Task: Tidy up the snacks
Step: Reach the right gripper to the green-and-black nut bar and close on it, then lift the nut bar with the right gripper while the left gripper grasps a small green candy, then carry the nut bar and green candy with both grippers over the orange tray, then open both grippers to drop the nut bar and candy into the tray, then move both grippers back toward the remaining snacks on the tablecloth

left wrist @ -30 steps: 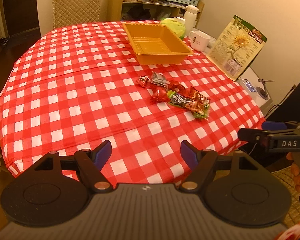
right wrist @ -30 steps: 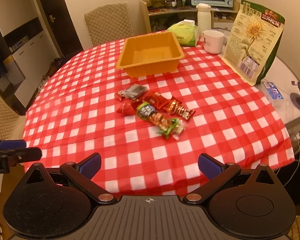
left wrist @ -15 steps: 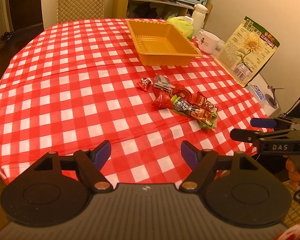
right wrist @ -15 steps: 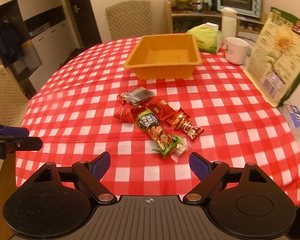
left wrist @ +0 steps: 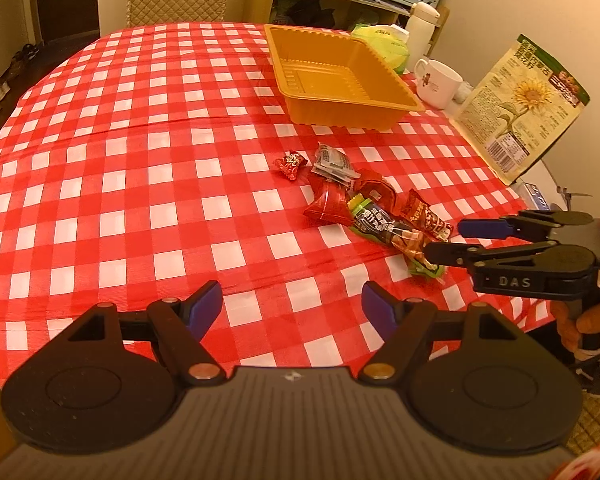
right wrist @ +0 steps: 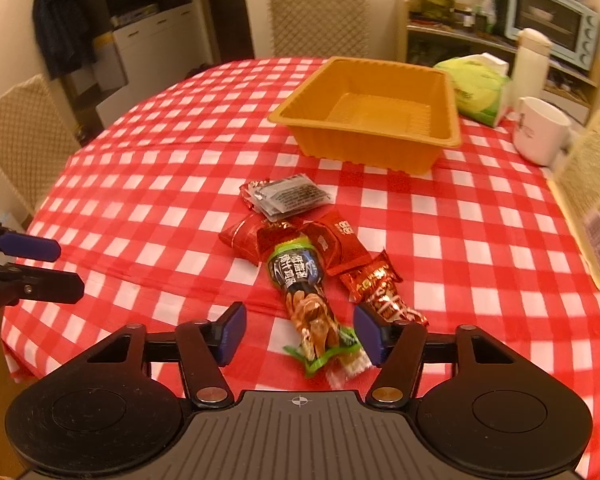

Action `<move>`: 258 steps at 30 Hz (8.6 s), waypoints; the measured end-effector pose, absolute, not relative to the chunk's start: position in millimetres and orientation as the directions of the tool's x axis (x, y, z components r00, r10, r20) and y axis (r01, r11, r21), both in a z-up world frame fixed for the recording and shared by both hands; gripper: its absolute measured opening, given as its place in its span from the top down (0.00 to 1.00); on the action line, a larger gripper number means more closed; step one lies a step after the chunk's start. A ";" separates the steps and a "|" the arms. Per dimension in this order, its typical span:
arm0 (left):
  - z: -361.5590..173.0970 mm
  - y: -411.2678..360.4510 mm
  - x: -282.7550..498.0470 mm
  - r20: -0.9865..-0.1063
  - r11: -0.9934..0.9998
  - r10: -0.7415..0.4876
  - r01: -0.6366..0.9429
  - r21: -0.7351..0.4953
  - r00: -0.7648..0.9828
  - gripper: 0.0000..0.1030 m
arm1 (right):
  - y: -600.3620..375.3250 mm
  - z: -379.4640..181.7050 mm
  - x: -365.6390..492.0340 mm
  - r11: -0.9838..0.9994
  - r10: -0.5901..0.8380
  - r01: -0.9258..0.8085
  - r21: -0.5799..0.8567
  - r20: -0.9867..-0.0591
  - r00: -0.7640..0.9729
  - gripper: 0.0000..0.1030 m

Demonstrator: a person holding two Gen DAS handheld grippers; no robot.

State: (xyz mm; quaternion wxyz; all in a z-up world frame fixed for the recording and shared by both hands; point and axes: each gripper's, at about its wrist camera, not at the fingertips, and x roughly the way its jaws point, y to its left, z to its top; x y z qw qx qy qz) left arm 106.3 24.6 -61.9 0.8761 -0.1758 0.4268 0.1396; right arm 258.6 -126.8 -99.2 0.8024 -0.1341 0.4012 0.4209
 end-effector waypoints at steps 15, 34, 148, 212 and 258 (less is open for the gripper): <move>-70.2 23.3 118.5 -0.814 0.878 0.118 -0.442 -0.182 0.569 0.27 | -92.1 -138.6 280.2 0.485 0.531 -0.874 0.028 -0.803 0.269 0.58; -76.6 7.2 148.7 -0.819 0.906 0.079 -0.384 -0.180 0.569 0.29 | -138.7 -104.5 289.9 0.515 0.631 -0.852 0.096 -0.716 0.301 0.71; -92.0 147.9 470.8 -0.799 0.970 0.035 -0.214 -0.119 0.600 0.83 | -35.0 -106.7 541.5 0.773 0.594 -0.522 0.361 -0.700 0.396 0.71; -14.4 11.1 189.0 -0.742 0.956 0.095 -0.268 -0.118 0.664 0.37 | -227.9 -32.2 326.8 0.677 0.686 -0.665 0.315 -0.598 0.414 0.22; -93.4 0.1 126.1 -0.853 0.928 0.064 -0.346 -0.140 0.517 0.37 | -202.5 -129.9 273.6 0.469 0.611 -0.873 0.135 -0.763 0.210 0.36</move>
